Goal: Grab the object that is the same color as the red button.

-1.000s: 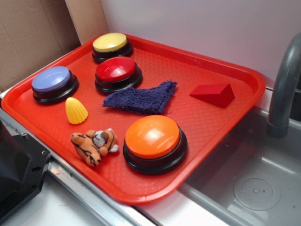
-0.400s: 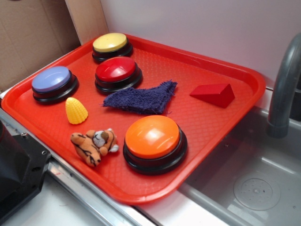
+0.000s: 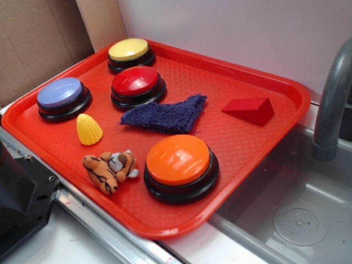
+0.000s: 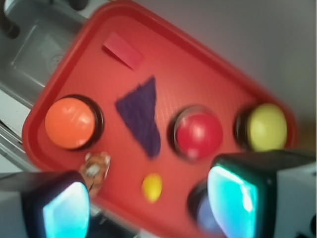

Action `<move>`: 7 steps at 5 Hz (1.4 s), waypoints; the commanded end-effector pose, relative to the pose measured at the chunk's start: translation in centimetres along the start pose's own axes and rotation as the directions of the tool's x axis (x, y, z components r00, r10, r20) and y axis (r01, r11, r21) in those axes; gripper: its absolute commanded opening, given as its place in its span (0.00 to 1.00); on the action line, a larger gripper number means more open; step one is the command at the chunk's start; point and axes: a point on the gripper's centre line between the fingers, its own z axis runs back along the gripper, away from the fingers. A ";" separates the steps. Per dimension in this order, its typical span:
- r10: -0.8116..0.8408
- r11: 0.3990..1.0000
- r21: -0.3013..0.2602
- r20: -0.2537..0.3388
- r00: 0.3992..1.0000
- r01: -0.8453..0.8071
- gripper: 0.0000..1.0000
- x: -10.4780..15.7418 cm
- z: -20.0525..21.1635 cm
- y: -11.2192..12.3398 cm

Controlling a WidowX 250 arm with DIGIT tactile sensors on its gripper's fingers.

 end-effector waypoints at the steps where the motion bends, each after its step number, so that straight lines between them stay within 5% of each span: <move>1: -0.524 0.845 0.072 -0.077 0.848 0.529 1.00 8.8 -3.7 -2.2; 2: -0.673 0.731 0.028 -0.131 0.728 0.681 1.00 9.2 -7.3 -3.4; 3: -0.691 0.713 -0.001 -0.174 0.702 0.701 1.00 8.8 -9.6 -3.4; 4: -0.701 0.707 -0.049 -0.177 0.691 0.705 1.00 8.0 -12.2 -3.0; 7: -0.690 0.718 -0.013 -0.154 0.708 0.696 1.00 10.5 -15.5 -3.0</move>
